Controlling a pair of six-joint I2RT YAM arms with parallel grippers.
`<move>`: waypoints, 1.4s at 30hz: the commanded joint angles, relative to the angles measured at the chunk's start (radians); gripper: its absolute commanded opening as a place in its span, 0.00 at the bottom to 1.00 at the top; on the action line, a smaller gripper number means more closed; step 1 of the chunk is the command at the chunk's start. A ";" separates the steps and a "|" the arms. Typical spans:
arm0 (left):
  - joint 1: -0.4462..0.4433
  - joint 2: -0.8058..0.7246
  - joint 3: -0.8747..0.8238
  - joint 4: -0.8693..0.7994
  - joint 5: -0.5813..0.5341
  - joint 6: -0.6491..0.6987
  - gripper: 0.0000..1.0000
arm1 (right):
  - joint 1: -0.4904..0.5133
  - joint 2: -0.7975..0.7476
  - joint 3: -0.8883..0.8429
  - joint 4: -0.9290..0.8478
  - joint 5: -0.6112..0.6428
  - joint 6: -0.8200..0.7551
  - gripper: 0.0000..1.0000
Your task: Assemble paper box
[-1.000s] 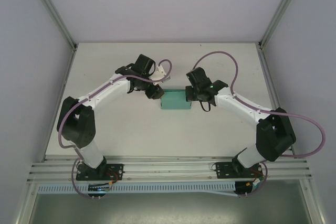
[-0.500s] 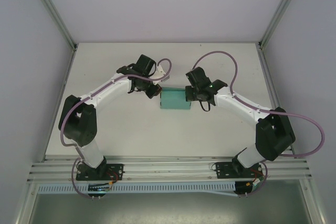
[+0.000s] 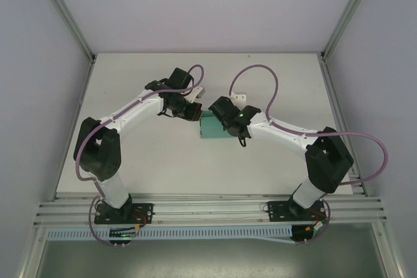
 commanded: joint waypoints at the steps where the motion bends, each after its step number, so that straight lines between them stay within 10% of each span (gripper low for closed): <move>1: 0.000 0.019 0.049 -0.080 0.095 -0.128 0.00 | 0.014 0.042 0.008 -0.116 0.102 0.085 0.00; 8: -0.001 0.008 0.013 -0.049 0.124 -0.245 0.00 | 0.026 -0.012 -0.086 -0.006 0.037 0.139 0.00; 28: -0.164 -0.082 -0.332 0.155 -0.287 -0.338 0.00 | 0.075 -0.077 -0.174 0.127 0.022 0.197 0.00; 42: -0.261 -0.136 -0.632 0.378 -0.288 -0.406 0.00 | 0.086 -0.201 -0.339 0.345 -0.030 0.175 0.00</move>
